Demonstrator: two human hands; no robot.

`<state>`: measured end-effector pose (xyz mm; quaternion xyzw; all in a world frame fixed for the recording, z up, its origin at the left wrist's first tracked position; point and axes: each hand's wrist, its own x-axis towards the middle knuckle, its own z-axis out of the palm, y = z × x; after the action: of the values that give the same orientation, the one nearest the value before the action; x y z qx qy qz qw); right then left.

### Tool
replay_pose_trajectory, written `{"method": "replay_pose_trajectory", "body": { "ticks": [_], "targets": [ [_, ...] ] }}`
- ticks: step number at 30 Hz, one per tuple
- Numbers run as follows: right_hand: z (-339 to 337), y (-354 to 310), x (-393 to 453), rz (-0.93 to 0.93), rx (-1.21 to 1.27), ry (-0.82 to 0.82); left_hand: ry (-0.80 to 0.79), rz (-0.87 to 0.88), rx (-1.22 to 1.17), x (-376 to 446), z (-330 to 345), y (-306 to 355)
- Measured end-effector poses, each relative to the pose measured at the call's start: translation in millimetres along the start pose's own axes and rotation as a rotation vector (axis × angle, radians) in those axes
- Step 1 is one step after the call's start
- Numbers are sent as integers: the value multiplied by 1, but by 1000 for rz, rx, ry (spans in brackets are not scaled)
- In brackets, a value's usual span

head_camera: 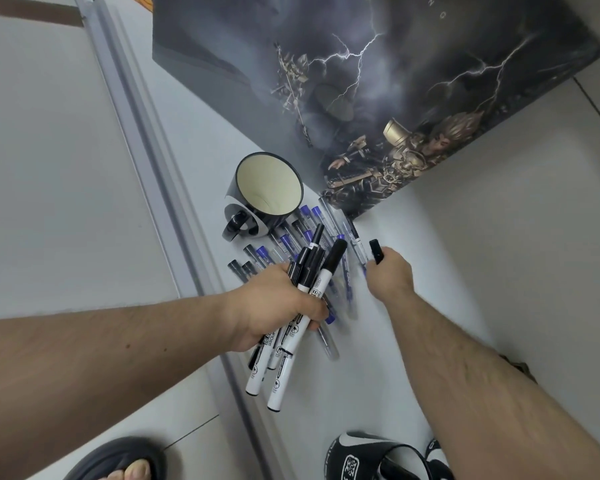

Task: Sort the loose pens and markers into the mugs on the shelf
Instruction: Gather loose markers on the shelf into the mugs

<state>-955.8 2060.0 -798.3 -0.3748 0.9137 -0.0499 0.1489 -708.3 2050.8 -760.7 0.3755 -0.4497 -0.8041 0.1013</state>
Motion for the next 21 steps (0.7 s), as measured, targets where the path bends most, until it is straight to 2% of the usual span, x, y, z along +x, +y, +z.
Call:
{"method": "replay_pose_trajectory", "body": {
  "ticks": [3, 7, 9, 13, 16, 21],
  "targets": [
    [2, 12, -1, 28, -55, -107, -10, -3, 3, -1, -1, -1],
    [-7, 35, -16, 15, -282, -235, -1, -52, -98, -3, 3, -2],
    [-19, 41, -28, 66, -250, -251, -23, -66, -117, -5, 7, -2],
    [-60, 39, -65, 185, 120, -176, -55, -56, -54, -17, 18, 6],
    [-97, 32, -107, 255, 499, -229, -111, -14, 34, -31, 27, 24],
    [-148, 30, -196, 273, 900, -236, -237, 42, 145, -65, 52, 55]
  ]
}}
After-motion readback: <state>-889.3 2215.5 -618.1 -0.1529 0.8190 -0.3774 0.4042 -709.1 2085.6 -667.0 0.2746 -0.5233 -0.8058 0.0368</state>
